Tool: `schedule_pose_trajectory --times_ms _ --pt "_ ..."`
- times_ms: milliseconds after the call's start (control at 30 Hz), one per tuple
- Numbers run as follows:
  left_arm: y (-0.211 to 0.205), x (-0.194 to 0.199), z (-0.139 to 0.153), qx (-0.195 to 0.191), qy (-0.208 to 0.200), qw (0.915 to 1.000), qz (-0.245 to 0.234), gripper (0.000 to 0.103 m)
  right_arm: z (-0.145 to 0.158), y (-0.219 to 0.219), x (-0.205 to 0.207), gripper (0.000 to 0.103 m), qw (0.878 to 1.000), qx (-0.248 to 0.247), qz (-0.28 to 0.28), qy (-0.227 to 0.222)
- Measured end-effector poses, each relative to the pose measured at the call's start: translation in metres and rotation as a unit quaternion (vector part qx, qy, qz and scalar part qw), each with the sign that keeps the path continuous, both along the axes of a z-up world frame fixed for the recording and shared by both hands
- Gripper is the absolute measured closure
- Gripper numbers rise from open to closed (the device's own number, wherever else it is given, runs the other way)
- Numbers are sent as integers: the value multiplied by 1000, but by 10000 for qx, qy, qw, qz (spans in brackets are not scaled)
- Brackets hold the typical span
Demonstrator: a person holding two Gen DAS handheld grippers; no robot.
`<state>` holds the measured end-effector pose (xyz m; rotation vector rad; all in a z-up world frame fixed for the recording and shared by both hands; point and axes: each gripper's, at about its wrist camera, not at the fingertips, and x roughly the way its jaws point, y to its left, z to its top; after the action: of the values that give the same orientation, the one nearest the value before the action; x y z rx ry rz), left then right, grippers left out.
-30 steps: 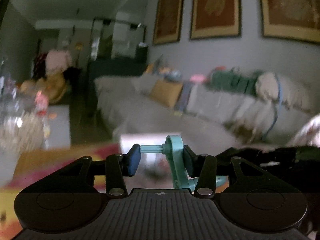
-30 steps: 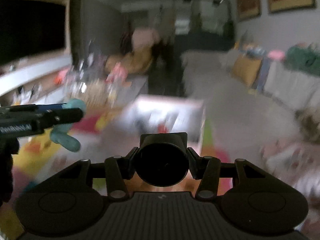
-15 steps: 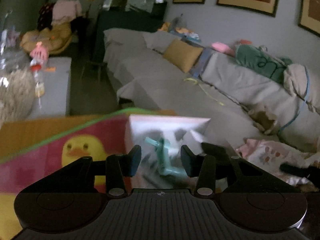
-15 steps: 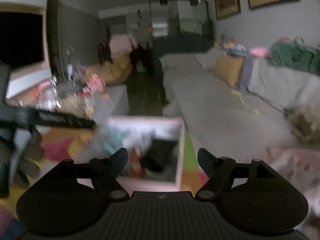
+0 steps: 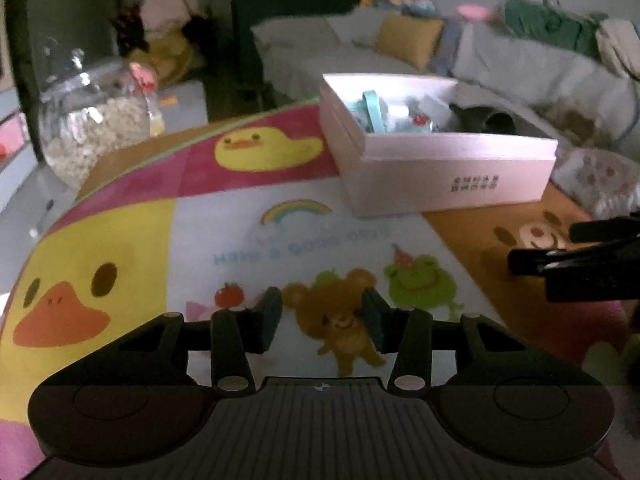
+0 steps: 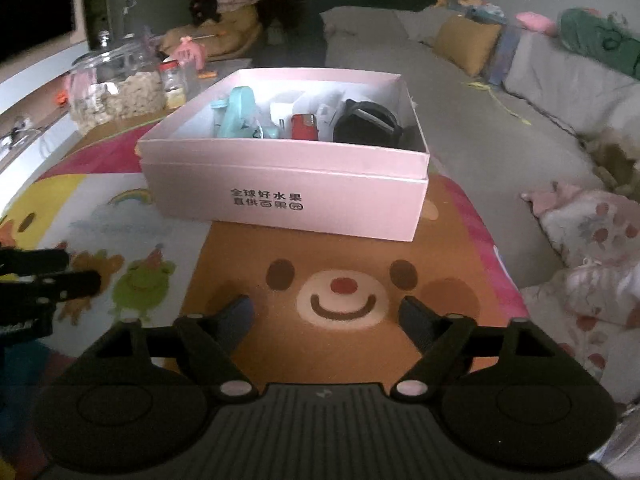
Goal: Organize rigid objects
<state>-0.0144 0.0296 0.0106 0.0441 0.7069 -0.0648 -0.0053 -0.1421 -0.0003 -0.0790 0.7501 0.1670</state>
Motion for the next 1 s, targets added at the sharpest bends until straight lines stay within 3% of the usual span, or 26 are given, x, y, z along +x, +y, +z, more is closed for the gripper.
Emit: schedule_pose_trajectory --times_ms 100,267,533,1000 --pt "-10 4 -3 -233 -92 9996 -88 47 -4 2 0 1 9997 -107 -192 -44" --pt "-30 13 -7 -221 -142 9997 14 31 -6 -8 5 0 9996 137 -250 63" --pt "-34 13 -9 -143 -251 9994 193 30 -9 -10 -4 0 9990 248 -297 -231" --pt "-30 14 -9 -143 -255 9991 314 30 -11 -8 -2 0 9979 215 -523 -305"
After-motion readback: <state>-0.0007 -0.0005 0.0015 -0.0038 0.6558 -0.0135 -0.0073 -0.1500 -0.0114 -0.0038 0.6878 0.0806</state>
